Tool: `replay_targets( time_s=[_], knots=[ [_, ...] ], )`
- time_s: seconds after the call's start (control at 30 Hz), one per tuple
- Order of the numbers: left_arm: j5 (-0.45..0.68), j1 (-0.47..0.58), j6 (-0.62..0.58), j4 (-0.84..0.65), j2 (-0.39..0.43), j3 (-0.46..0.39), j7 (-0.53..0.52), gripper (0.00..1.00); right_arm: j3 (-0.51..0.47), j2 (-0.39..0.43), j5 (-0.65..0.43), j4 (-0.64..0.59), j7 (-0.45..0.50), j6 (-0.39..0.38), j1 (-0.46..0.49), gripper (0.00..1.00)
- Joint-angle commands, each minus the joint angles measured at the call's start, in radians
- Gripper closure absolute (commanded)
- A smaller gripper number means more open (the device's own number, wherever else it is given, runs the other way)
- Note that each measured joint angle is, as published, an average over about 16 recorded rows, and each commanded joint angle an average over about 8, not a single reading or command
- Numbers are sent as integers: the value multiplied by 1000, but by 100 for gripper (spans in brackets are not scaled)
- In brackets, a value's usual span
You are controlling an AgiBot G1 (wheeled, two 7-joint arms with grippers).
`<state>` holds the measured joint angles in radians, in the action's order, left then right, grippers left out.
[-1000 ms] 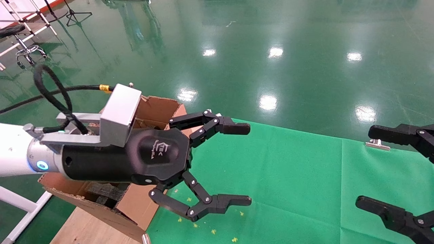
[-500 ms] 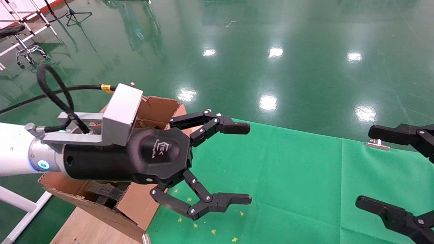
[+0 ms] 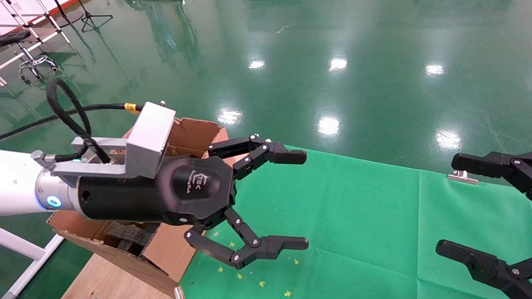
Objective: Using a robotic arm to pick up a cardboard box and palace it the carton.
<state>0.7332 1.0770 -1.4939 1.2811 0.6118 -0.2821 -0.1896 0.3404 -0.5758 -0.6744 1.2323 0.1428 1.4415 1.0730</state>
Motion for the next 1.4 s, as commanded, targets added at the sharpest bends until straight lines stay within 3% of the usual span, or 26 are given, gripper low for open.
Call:
replay_targets(
  time_s=[0.03, 1.4],
  knots=[
    [0, 0, 0, 0, 0, 0, 0, 0, 0, 0, 0, 0, 0, 0, 0, 0],
    [1, 1, 0, -1, 0, -1, 0, 0, 0, 0, 0, 0, 0, 0, 0, 0]
  ],
)
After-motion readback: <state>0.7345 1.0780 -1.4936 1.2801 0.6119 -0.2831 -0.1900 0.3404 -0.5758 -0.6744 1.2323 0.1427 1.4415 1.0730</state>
